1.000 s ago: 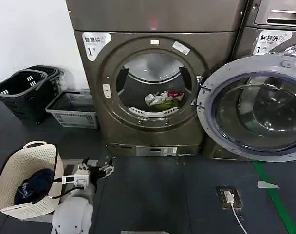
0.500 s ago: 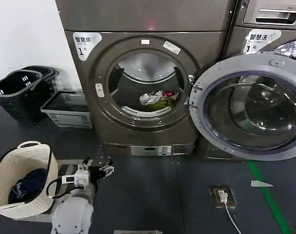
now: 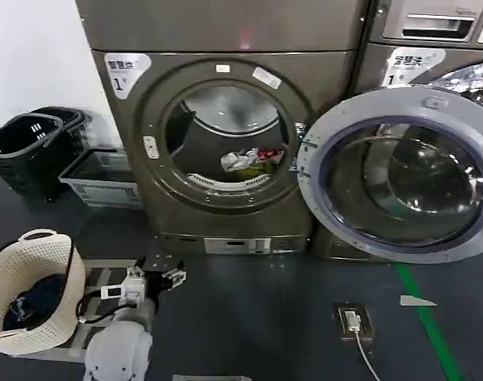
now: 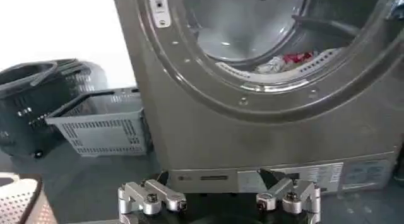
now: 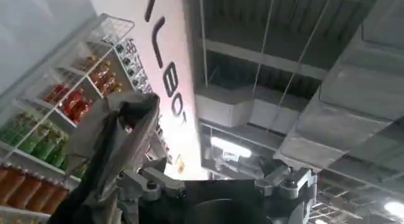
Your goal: Grasp the clothes from the dryer.
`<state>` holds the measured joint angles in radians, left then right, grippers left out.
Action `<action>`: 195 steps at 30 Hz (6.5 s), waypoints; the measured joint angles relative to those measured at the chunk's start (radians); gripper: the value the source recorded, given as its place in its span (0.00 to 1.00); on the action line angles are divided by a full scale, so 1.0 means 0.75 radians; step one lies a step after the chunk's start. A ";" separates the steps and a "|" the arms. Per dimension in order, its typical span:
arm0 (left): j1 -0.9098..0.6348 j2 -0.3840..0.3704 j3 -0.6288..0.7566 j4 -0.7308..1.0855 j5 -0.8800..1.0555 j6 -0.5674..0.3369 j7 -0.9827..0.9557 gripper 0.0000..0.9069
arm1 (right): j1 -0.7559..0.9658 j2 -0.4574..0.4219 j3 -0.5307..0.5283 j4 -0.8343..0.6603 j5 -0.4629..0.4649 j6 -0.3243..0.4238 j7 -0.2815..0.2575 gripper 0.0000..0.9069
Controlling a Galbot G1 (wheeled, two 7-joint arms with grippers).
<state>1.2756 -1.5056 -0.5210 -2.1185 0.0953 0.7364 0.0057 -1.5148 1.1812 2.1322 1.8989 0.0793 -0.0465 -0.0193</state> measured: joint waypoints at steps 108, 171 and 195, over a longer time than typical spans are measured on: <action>0.003 0.015 -0.001 -0.031 -0.029 0.000 0.044 1.00 | -0.027 0.036 0.092 0.005 0.055 0.040 0.105 1.00; 0.001 0.022 0.003 -0.030 -0.022 0.000 0.057 1.00 | -0.026 0.048 0.099 0.017 0.044 0.042 0.106 1.00; -0.014 0.022 0.010 -0.026 -0.003 0.000 0.063 1.00 | -0.043 0.055 0.119 0.001 0.014 0.069 0.103 1.00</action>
<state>1.2648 -1.4888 -0.5135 -2.1382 0.0928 0.7364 0.0531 -1.5469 1.2223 2.2212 1.8999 0.0896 0.0050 0.0580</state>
